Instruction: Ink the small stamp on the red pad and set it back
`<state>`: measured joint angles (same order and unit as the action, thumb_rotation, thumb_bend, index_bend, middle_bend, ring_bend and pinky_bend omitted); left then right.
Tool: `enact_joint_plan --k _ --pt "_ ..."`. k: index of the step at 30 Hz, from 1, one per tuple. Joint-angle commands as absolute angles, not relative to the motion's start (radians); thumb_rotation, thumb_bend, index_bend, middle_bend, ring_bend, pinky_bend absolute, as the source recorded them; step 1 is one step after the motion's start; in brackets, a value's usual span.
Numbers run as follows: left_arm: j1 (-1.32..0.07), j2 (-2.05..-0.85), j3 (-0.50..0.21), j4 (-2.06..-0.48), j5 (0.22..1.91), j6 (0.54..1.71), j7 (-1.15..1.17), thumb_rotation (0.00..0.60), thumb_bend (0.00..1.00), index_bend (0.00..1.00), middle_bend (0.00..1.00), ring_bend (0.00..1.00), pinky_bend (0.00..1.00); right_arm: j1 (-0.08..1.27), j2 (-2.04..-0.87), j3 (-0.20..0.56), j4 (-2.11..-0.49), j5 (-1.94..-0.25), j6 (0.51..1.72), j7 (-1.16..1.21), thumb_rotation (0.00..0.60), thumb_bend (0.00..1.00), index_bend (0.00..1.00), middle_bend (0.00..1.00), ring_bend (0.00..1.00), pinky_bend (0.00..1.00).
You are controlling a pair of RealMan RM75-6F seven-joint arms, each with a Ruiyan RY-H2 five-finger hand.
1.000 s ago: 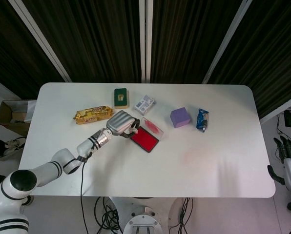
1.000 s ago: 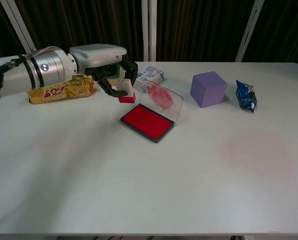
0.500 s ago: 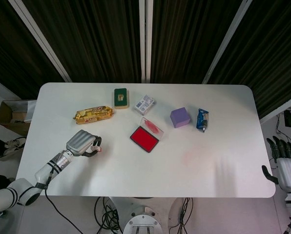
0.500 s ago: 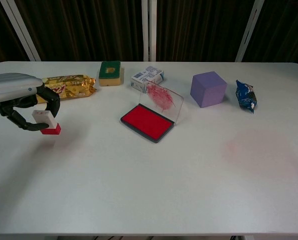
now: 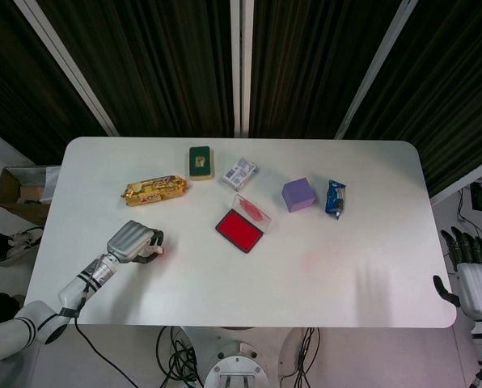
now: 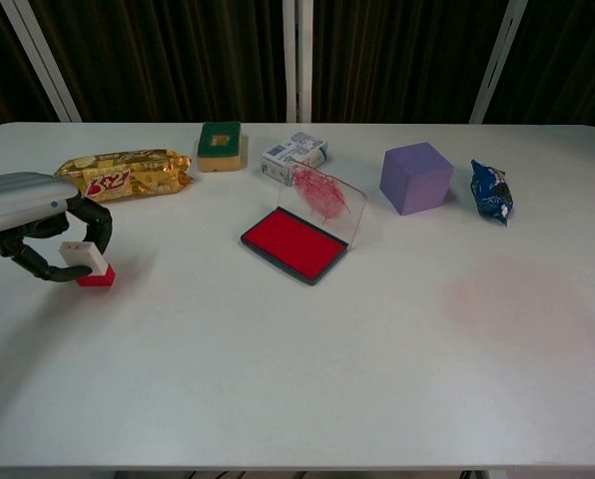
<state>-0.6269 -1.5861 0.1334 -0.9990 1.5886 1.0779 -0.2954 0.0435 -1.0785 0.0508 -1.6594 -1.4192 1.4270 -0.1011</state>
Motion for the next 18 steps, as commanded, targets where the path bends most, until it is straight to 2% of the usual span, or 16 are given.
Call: enact_joint_plan --k 1,10,18 --pt "-0.619 -1.600 0.131 -0.979 1.594 1.079 -0.314 0.600 0.43 0.63 0.62 0.95 0.97 0.044 -1.078 0.051 -1.661 -1.418 1.426 -0.104 0.600 0.26 0.00 0.00 0.00 0.00" --pt "-0.614 -1.615 0.129 -0.947 1.615 1.080 -0.324 0.600 0.43 0.61 0.60 0.95 0.97 0.045 -1.077 0.050 -1.664 -1.414 1.422 -0.111 0.600 0.26 0.00 0.00 0.00 0.00" --pt "-0.619 -1.608 0.130 -0.953 1.624 1.059 -0.317 0.600 0.42 0.54 0.53 0.94 0.96 0.046 -1.078 0.048 -1.661 -1.415 1.420 -0.113 0.600 0.26 0.00 0.00 0.00 0.00"
